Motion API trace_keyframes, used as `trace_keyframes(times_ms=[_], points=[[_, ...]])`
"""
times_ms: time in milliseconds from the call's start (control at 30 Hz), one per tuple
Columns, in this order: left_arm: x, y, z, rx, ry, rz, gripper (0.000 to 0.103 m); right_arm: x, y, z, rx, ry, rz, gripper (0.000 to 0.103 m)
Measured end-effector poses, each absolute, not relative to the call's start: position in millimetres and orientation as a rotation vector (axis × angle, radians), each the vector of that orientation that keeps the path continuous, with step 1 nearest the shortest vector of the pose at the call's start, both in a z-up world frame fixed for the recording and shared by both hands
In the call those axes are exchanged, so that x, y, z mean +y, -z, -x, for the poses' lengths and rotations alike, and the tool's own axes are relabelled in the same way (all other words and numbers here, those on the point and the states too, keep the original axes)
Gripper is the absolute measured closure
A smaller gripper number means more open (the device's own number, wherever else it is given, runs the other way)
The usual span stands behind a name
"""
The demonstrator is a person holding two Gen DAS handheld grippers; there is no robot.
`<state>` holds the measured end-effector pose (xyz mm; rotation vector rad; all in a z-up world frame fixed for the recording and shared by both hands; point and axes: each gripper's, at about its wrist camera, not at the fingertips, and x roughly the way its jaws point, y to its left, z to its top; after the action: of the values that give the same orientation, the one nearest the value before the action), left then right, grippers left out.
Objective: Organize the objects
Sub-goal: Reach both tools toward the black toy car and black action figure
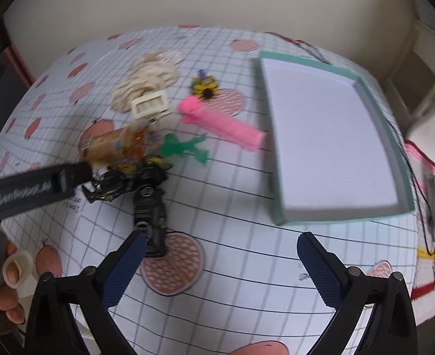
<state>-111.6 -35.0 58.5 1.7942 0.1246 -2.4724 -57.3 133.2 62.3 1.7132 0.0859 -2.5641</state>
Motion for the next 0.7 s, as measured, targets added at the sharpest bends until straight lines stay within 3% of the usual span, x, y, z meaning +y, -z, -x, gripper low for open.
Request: trace_keyframes(times_ms=[300,700], points=[[-22.9,-56.3,138.0,-0.006,2.459,-1.805,0.000,107.1,-47.4,79.6,0.134,2.431,-1.766,0.000],[-26.6,-50.6,135.2,-0.007,2.513,-1.802,0.000,83.8,-18.0,85.2,0.167,2.372,-1.764,0.003]])
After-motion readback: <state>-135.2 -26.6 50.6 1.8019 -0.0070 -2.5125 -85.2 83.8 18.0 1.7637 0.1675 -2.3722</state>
